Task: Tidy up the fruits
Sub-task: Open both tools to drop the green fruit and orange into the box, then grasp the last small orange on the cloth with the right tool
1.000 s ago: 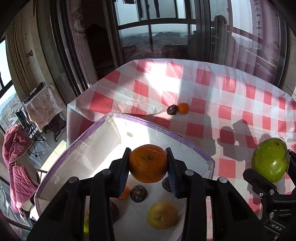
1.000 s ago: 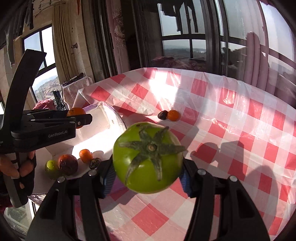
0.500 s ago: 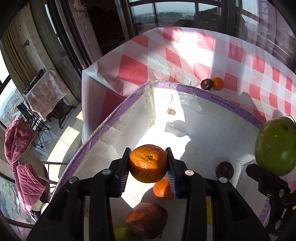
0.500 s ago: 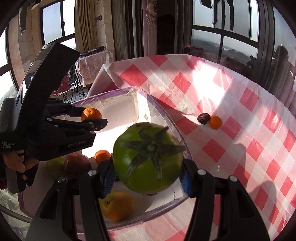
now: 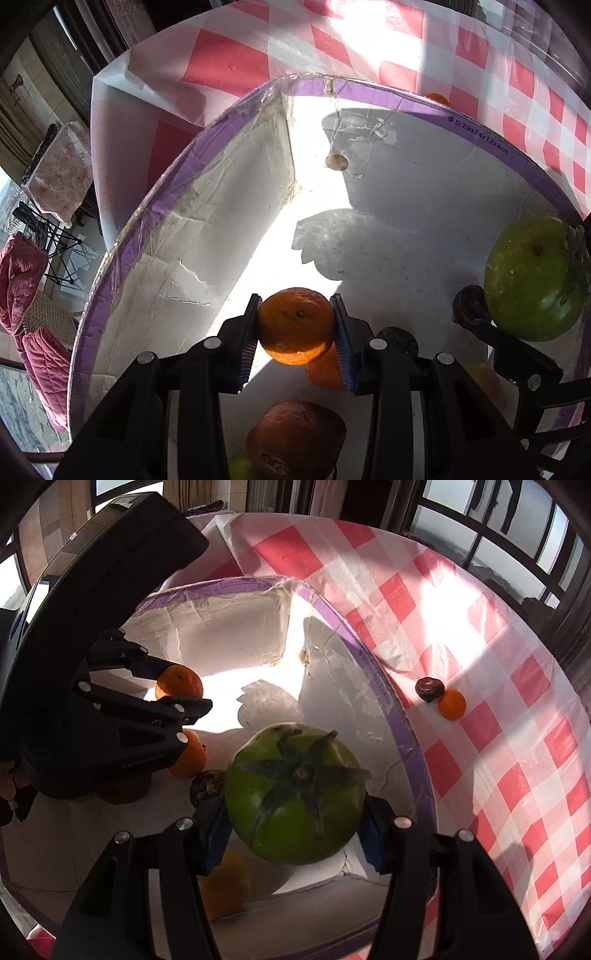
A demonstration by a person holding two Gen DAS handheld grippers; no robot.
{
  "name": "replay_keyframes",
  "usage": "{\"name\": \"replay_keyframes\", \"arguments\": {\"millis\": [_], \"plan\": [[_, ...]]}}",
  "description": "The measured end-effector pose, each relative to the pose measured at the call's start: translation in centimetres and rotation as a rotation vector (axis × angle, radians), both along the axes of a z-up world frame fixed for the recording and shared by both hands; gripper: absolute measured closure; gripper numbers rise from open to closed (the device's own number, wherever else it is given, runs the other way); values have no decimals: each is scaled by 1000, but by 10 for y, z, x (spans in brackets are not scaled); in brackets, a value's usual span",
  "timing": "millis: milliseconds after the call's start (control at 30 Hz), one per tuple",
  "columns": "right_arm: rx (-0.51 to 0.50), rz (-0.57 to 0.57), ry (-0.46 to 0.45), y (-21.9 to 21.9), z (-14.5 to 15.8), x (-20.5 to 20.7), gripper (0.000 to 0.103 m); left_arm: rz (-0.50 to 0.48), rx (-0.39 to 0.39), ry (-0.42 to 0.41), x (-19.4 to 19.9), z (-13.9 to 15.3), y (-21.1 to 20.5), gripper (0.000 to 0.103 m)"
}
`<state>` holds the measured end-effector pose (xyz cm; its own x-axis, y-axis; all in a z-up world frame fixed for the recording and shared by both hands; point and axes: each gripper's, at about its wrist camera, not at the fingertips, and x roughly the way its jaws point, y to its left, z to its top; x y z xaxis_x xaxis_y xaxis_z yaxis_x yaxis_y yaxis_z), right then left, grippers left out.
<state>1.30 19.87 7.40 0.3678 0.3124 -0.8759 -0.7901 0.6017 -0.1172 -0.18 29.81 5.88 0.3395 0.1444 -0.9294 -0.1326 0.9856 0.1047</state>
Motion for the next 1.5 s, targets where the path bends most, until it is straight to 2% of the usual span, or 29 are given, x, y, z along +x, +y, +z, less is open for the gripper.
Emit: {"name": "replay_keyframes", "arguments": {"millis": [100, 233, 333, 467, 600, 667, 933, 1000, 1033, 1100, 1167, 1233, 1300, 1367, 1433, 1500], "plan": [[-81, 10, 7, 11, -4, 2, 44, 0, -70, 55, 3, -10, 4, 67], [-167, 25, -11, 27, -12, -2, 44, 0, -61, 66, 3, -14, 8, 67], [-212, 44, -21, 38, -23, -7, 44, 5, -7, 76, 2, -16, 9, 67], [-222, 51, 2, 37, -27, -5, 44, -15, 85, 79, -3, -16, 2, 67], [-234, 60, 58, 35, -35, 0, 44, -29, 185, 99, 0, -23, -5, 67], [-245, 62, 83, 35, -38, 3, 44, -29, 191, 122, 5, -28, -4, 67], [-291, 76, 69, 36, -40, 2, 43, -69, 228, 180, 18, -46, -18, 66], [-269, 75, 53, 34, -36, 2, 34, -74, 245, 185, 18, -49, -31, 66], [-245, 86, 68, 33, -34, 2, 33, -74, 256, 184, 17, -49, -32, 65], [-228, 90, 67, 31, -32, 1, 32, -65, 244, 189, 19, -49, -30, 53], [-215, 90, 50, 29, -28, -1, 31, -30, 281, 177, 24, -45, -28, 24], [-191, 88, 17, 24, -22, -5, 31, -21, 315, 151, 23, -40, -27, 15], [-129, 75, -22, 15, -8, -11, 21, 16, 340, 100, 18, -25, -24, 15], [-22, 62, -106, -3, 16, -22, 20, 69, 388, -30, 4, 6, -24, 15], [138, 63, -174, -30, 46, -31, 14, 104, 441, -178, -10, 44, -36, 15], [293, 32, -259, -63, 72, -37, 6, 135, 482, -368, -28, 91, -54, 15]]}}
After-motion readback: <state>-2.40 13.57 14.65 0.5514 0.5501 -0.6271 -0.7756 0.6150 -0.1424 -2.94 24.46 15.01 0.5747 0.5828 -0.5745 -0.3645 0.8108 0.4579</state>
